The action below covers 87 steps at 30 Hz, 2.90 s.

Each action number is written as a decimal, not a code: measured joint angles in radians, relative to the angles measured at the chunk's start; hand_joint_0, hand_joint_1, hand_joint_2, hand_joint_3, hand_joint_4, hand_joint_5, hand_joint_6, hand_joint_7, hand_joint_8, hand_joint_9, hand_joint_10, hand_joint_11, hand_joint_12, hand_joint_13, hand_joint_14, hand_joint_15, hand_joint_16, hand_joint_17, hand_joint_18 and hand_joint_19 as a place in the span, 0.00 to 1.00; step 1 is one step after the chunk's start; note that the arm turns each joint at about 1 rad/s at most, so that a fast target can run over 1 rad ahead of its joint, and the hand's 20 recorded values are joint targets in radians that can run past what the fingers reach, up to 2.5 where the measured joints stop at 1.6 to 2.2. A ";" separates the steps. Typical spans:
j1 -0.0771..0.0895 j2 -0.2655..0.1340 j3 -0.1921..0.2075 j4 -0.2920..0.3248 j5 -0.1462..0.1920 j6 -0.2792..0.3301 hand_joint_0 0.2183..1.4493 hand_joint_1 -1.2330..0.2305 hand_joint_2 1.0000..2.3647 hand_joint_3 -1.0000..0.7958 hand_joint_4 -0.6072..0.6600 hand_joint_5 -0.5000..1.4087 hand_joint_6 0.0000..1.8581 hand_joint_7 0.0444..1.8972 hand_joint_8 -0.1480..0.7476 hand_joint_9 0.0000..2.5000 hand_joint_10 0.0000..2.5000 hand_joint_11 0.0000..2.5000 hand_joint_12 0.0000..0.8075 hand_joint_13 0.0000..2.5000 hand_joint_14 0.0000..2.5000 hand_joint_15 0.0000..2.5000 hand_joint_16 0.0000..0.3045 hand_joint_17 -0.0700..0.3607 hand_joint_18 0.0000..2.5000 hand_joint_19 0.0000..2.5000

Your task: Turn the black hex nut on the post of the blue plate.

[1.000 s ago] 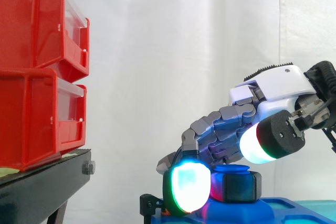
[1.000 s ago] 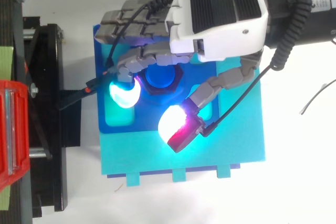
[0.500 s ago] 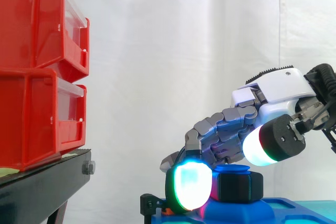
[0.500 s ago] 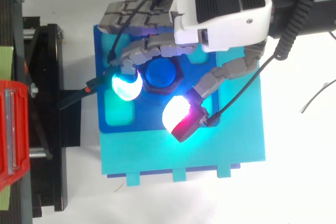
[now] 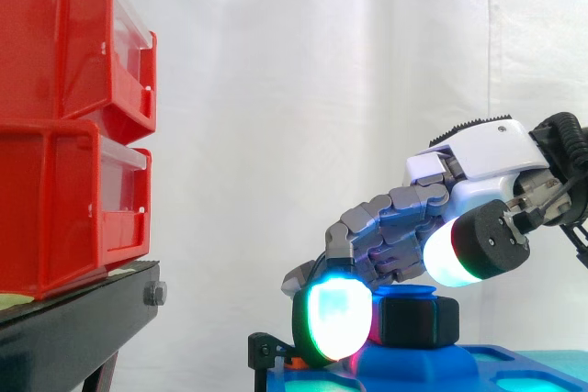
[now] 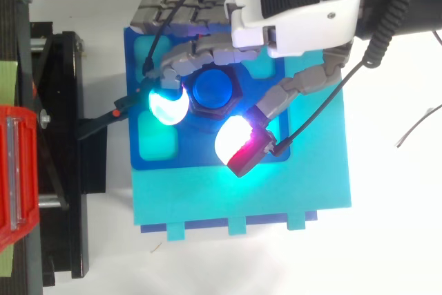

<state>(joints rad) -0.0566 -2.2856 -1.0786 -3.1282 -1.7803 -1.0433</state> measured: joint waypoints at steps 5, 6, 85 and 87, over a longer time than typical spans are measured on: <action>-0.004 0.000 0.000 0.002 -0.007 -0.002 0.17 0.54 0.00 0.28 0.63 0.14 0.27 0.50 0.43 0.00 0.00 0.00 0.43 0.00 0.00 0.00 0.15 0.40 0.00 0.00; -0.004 0.000 0.000 0.002 -0.007 -0.002 0.17 0.54 0.00 0.28 0.63 0.14 0.27 0.50 0.43 0.00 0.00 0.00 0.43 0.00 0.00 0.00 0.15 0.40 0.00 0.00; 0.021 0.254 -0.084 -0.217 0.171 -0.082 0.17 0.53 0.00 0.28 0.62 0.14 0.27 0.48 0.43 0.00 0.00 0.00 0.42 0.00 0.00 0.00 0.15 0.40 0.00 0.00; 0.029 0.302 -0.140 -0.162 0.214 -0.059 0.17 0.53 0.00 0.28 0.62 0.14 0.27 0.48 0.43 0.00 0.00 0.00 0.42 0.00 0.00 0.00 0.15 0.40 0.00 0.00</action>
<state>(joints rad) -0.0275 -1.9834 -1.2186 -3.2903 -1.5668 -1.1026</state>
